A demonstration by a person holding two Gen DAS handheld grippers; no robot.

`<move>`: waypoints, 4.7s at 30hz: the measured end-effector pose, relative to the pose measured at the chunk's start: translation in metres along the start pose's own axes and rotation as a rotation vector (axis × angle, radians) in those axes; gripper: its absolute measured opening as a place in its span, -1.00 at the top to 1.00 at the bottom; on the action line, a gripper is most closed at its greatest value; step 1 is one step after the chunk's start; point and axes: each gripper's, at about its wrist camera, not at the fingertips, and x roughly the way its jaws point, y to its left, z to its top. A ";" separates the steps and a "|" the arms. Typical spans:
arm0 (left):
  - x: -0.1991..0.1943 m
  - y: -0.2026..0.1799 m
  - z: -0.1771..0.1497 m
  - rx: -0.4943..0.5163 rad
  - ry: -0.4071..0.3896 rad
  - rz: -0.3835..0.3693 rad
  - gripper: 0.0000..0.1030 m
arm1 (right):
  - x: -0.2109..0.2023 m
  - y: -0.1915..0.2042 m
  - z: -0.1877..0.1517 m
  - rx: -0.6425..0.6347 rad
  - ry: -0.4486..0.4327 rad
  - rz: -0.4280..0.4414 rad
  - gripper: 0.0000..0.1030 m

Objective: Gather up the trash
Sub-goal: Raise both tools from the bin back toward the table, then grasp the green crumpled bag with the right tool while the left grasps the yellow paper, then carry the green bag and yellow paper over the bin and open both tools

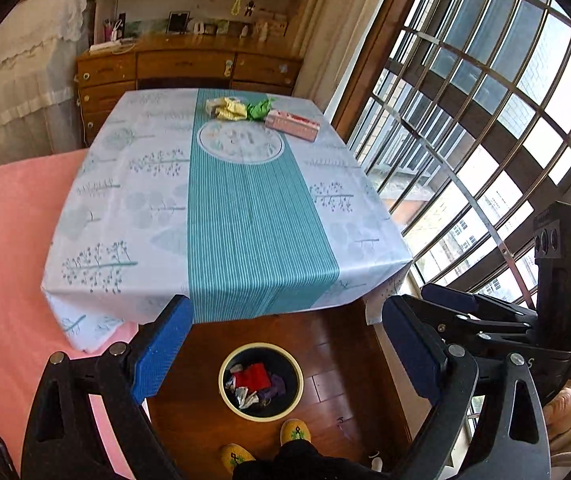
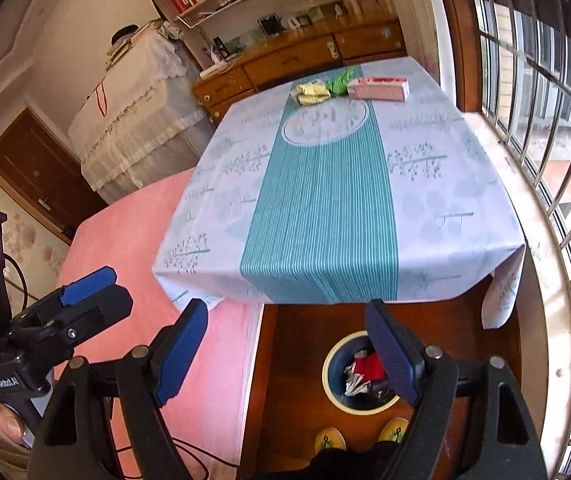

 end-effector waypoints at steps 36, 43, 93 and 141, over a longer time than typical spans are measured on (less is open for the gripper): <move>0.140 0.061 0.247 -0.223 -0.004 0.068 -0.84 | 0.097 -0.049 0.280 -0.266 0.049 -0.055 -0.37; 0.254 0.086 0.318 -0.352 0.067 0.133 -0.84 | 0.197 -0.111 0.386 -0.260 0.200 0.050 -0.36; 0.365 0.134 0.346 -0.554 0.066 0.154 0.35 | 0.338 -0.105 0.450 -0.338 0.341 0.310 0.53; 0.098 0.034 -0.057 -0.055 0.309 -0.123 0.34 | 0.068 -0.013 -0.052 0.064 0.272 -0.079 0.52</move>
